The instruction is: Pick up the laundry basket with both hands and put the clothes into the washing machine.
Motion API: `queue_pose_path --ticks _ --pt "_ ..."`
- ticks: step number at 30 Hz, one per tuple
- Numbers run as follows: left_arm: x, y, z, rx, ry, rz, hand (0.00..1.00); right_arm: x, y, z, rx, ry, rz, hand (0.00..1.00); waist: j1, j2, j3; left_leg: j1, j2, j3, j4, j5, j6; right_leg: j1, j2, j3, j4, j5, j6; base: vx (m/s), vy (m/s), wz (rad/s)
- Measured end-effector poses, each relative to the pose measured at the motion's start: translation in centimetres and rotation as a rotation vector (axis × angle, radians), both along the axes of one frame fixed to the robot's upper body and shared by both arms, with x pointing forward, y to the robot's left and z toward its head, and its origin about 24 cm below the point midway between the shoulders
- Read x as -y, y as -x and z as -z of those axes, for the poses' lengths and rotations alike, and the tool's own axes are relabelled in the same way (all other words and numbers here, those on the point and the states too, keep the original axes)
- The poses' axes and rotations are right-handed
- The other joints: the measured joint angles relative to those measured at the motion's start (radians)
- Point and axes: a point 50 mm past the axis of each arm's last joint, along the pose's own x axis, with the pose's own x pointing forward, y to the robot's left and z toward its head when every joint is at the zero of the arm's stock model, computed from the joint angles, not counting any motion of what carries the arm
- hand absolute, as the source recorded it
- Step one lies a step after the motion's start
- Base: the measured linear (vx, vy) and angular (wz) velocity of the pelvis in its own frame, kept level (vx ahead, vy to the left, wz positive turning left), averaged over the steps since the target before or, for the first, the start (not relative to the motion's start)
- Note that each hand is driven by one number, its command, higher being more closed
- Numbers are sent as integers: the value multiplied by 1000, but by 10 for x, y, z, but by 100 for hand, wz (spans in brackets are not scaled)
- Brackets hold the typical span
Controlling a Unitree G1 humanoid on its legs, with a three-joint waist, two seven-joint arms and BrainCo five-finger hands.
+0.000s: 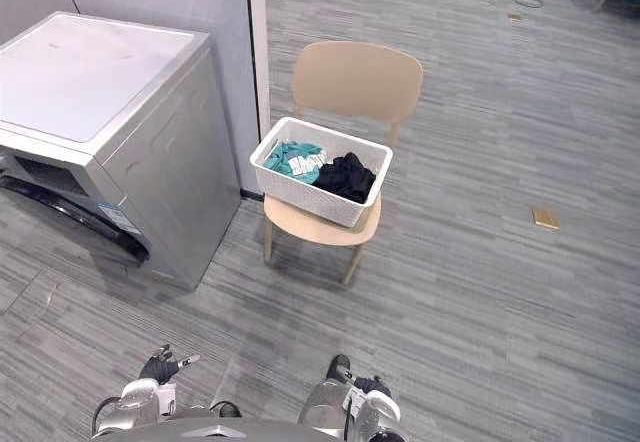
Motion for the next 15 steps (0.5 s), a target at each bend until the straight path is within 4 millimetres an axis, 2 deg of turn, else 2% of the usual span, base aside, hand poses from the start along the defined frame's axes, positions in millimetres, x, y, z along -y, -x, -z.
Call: queue_pose_path --ticks 1,2,3,4,5,6,7,8,9,10,11,12,15 --pt "-3 1 0 -4 -14 5 0 -3 -1 0 2 -2 -13 0 0 -7 2 2 -1 3 1 2 1 -1 0 4 3 2 1 -88 -22 -27" --pt "-12 4 0 -21 -45 9 0 -9 -4 0 4 -2 -58 0 4 -28 3 4 8 19 3 7 4 -12 12 31 9 22 10 -59 -38 -28" --pt "-14 6 1 -30 -55 11 0 -10 -4 0 5 -2 -76 0 8 -27 2 2 22 25 3 14 15 -13 31 68 -6 55 30 -61 -57 -38" --pt "-13 9 3 -46 -62 9 0 -9 -14 -5 44 7 -86 0 13 -7 10 -2 68 44 7 27 16 -55 64 149 130 -17 34 -24 -97 -7" --pt "-16 10 3 -54 -69 4 0 -11 -14 -6 60 7 -94 0 2 -1 14 -7 103 18 4 43 3 -104 99 215 385 -148 38 -12 -84 16" --pt "-17 10 3 -53 -72 2 0 -13 -12 -6 62 0 -99 0 2 -10 15 -8 115 2 0 51 -3 -106 118 243 464 -186 45 9 -138 51" --pt "-19 9 2 -51 -76 0 0 -17 -7 -4 59 -17 -99 0 4 -31 11 -5 118 -23 -16 69 -9 -93 143 278 515 -228 39 -17 -142 67" --pt "-23 7 1 -50 -93 11 0 -21 -3 -2 47 -28 -108 0 9 -54 4 -4 105 -52 -57 105 -25 -64 156 301 464 -263 32 -16 -172 65" --pt "-22 8 2 -54 -95 18 0 -21 -3 -2 47 -27 -112 0 10 -53 0 -5 105 -68 -75 122 -29 -41 163 300 414 -276 24 10 -160 55" --pt "-20 9 3 -62 -96 18 0 -21 -3 -2 47 -27 -112 0 13 -50 -14 -19 103 -82 -103 155 -39 8 178 299 290 -300 6 57 -168 27" --pt "-20 6 2 -58 -95 12 0 -22 -5 -2 50 -28 -115 0 21 -50 -19 -47 98 -88 -106 171 -42 41 181 297 166 -311 19 60 -167 25" --pt "-17 2 2 -59 -86 15 0 -20 -9 -3 56 -21 -120 0 21 -34 -15 -69 110 -101 -106 185 -39 48 197 288 116 -278 15 20 -117 19" --pt "-6 2 4 -67 -57 8 0 -8 -8 -3 41 8 -119 0 23 24 -13 -99 116 -149 -120 220 -42 71 209 239 55 -246 14 -52 -34 42"
